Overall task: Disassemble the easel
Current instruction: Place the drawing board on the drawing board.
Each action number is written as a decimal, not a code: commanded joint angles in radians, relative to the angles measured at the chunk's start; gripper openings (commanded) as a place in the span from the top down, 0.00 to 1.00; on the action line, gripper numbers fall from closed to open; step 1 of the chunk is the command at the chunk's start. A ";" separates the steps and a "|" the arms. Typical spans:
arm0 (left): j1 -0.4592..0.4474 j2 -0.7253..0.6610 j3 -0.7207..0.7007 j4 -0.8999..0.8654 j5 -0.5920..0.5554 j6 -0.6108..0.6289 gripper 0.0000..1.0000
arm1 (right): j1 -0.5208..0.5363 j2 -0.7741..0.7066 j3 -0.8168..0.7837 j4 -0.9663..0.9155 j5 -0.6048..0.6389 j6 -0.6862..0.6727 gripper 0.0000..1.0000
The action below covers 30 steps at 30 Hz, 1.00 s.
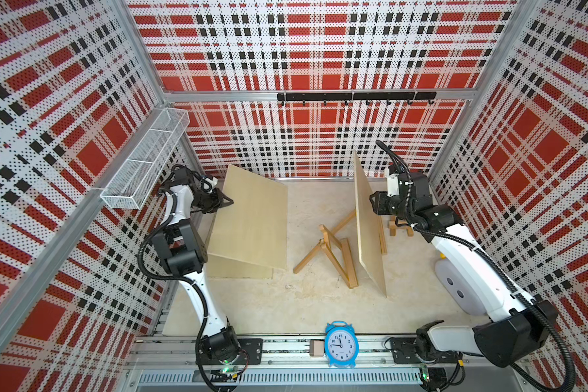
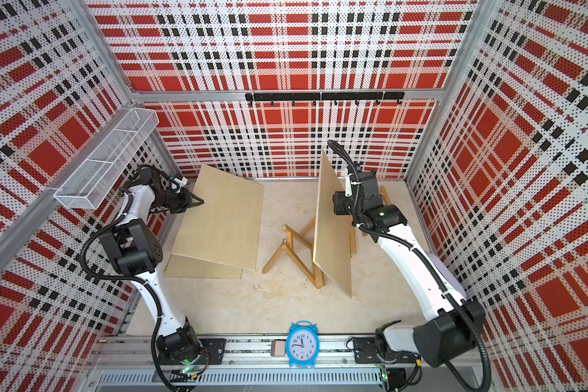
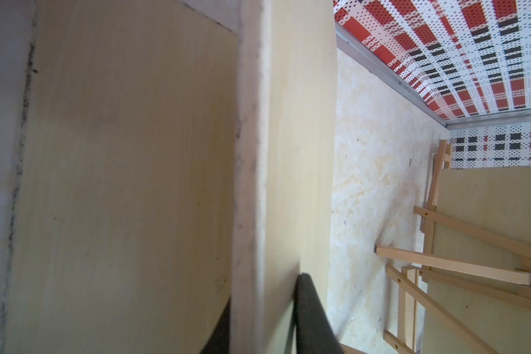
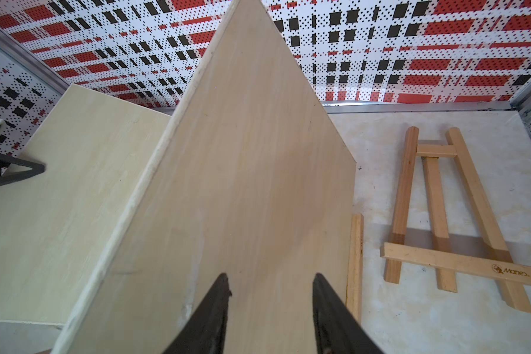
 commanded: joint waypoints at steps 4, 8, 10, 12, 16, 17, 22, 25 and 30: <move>0.003 0.203 -0.053 -0.083 -1.122 0.059 1.00 | 0.004 0.026 0.047 0.002 0.021 0.012 0.53; 0.020 0.234 -0.059 -0.095 -1.153 0.050 0.79 | 0.003 0.035 0.057 -0.003 0.024 0.010 0.53; 0.030 0.234 -0.069 -0.095 -1.167 0.046 0.68 | 0.003 0.042 0.064 -0.006 0.023 0.008 0.53; 0.037 0.234 -0.074 -0.096 -1.195 0.040 0.57 | 0.003 0.048 0.069 -0.006 0.020 0.006 0.53; 0.056 0.224 -0.075 -0.097 -1.216 0.018 0.40 | 0.004 0.058 0.077 -0.005 0.012 0.000 0.53; 0.061 0.219 -0.075 -0.097 -1.206 0.016 0.40 | 0.004 0.062 0.081 -0.006 0.011 -0.004 0.53; 0.064 0.139 -0.087 -0.093 -1.148 -0.002 0.41 | 0.004 0.057 0.088 -0.008 0.014 -0.023 0.53; 0.042 0.045 -0.105 -0.081 -1.075 -0.014 0.43 | 0.003 0.041 0.084 -0.010 0.029 -0.038 0.53; -0.053 -0.133 -0.150 -0.086 -1.007 -0.053 0.44 | 0.004 0.021 0.076 -0.025 0.032 -0.050 0.53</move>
